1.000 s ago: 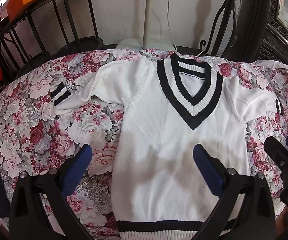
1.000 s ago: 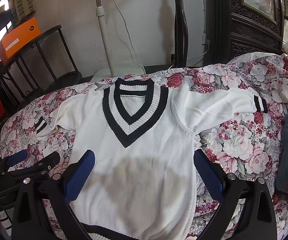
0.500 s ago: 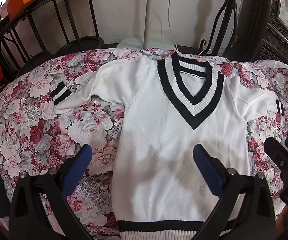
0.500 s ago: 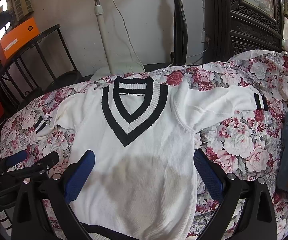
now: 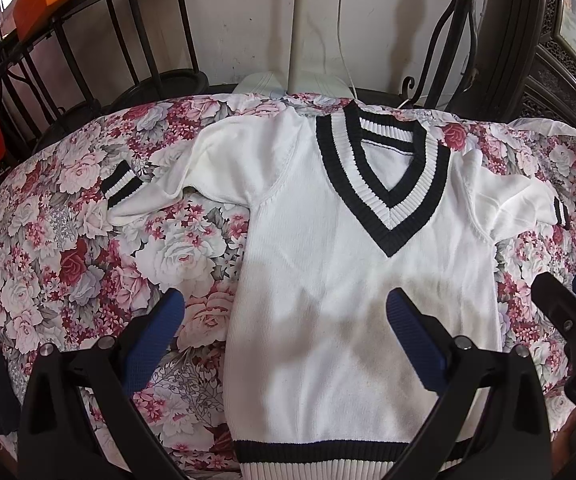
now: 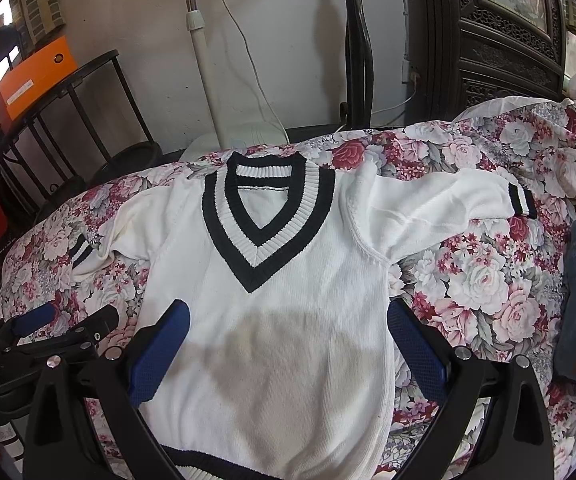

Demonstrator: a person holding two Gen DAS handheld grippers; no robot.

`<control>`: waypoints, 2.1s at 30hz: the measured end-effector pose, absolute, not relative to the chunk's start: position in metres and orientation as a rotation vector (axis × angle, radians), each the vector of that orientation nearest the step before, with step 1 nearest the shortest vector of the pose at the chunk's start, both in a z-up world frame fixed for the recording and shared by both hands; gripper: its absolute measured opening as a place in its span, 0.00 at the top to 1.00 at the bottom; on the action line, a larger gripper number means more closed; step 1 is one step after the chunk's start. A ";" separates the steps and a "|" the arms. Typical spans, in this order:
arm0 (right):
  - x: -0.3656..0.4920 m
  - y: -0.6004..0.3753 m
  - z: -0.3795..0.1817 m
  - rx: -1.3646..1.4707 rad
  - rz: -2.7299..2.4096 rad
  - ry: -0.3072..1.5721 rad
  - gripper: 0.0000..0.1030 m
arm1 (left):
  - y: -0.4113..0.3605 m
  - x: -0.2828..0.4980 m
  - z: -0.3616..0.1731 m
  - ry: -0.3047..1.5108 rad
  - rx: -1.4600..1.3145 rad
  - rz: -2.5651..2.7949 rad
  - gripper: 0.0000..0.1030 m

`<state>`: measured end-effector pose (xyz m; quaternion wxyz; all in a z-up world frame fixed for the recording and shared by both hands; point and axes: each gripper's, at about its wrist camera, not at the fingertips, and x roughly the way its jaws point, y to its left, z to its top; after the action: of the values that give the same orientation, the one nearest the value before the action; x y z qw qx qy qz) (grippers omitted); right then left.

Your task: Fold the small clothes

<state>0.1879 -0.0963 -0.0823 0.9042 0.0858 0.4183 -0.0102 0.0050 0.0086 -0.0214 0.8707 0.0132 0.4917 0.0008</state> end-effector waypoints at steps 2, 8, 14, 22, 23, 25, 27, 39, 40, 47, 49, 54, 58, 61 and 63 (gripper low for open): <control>0.188 -0.096 -0.082 0.177 -0.020 0.865 0.03 | 0.009 0.005 -0.022 1.029 0.028 0.002 0.04; 0.188 -0.097 -0.083 0.179 -0.020 0.866 0.03 | 0.011 0.004 -0.025 1.030 0.026 0.003 0.04; 0.188 -0.097 -0.084 0.180 -0.019 0.868 0.03 | 0.012 0.003 -0.027 1.033 0.026 0.004 0.04; 0.188 -0.097 -0.083 0.180 -0.019 0.868 0.03 | 0.012 0.004 -0.027 1.034 0.026 0.004 0.04; 0.188 -0.097 -0.084 0.181 -0.019 0.868 0.03 | 0.012 0.003 -0.027 1.034 0.026 0.005 0.04; 0.188 -0.097 -0.084 0.181 -0.019 0.869 0.03 | 0.012 0.004 -0.027 1.034 0.026 0.004 0.04; 0.189 -0.097 -0.084 0.181 -0.019 0.869 0.03 | 0.011 0.004 -0.026 1.034 0.026 0.003 0.04; 0.189 -0.097 -0.084 0.182 -0.018 0.871 0.03 | 0.012 0.004 -0.027 1.035 0.027 0.004 0.04; 0.189 -0.097 -0.084 0.182 -0.018 0.871 0.03 | 0.011 0.005 -0.025 1.036 0.027 0.004 0.04; 0.189 -0.098 -0.084 0.183 -0.018 0.872 0.03 | 0.011 0.006 -0.025 1.037 0.027 0.004 0.04; 0.189 -0.098 -0.085 0.184 -0.018 0.873 0.03 | 0.011 0.006 -0.025 1.037 0.027 0.004 0.04; 0.189 -0.098 -0.084 0.184 -0.017 0.873 0.03 | 0.011 0.005 -0.026 1.038 0.027 0.003 0.04; 0.190 -0.098 -0.084 0.185 -0.017 0.874 0.03 | 0.011 0.006 -0.025 1.038 0.027 0.003 0.04; 0.189 -0.099 -0.085 0.186 -0.017 0.875 0.03 | 0.011 0.006 -0.025 1.039 0.027 0.003 0.04; 0.190 -0.099 -0.085 0.185 -0.017 0.874 0.03 | 0.011 0.006 -0.025 1.040 0.027 0.003 0.04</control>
<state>0.1899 -0.0986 -0.0847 0.9018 0.0892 0.4228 -0.0081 0.0061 0.0108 -0.0254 0.8678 0.0129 0.4967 0.0015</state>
